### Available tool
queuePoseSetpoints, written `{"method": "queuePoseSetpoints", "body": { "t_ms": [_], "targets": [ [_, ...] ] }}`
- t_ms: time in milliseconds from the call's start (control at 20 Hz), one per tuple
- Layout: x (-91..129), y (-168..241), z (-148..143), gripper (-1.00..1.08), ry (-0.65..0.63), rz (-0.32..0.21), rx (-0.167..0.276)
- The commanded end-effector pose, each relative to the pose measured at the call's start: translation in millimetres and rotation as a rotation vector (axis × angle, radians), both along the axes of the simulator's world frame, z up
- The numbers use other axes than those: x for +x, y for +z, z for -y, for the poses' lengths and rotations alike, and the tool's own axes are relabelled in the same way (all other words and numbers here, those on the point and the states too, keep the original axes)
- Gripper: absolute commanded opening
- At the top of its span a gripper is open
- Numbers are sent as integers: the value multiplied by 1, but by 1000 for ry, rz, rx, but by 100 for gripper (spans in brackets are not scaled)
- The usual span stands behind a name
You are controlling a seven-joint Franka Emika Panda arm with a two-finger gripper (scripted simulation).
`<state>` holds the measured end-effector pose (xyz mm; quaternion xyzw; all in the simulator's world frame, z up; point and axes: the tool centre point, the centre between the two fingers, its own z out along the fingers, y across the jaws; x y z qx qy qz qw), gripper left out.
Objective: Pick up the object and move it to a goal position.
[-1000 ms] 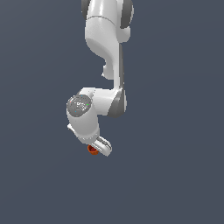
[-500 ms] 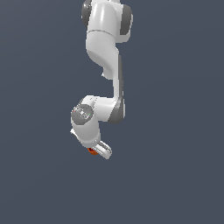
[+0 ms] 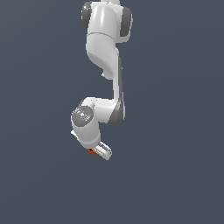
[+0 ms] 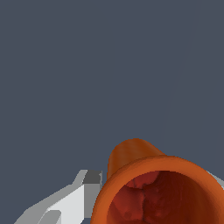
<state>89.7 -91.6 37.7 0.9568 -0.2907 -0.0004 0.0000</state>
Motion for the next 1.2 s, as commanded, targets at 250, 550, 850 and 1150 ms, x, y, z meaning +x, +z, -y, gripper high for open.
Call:
{"method": "queuePoseSetpoints", "body": {
  "t_ms": [250, 550, 850, 1150],
  "targets": [
    [0, 0, 0, -100, 0, 0, 0],
    [1, 12, -3, -100, 0, 0, 0],
    [2, 50, -15, -100, 0, 0, 0],
    [5, 110, -32, -100, -1, 0, 0]
  ]
}}
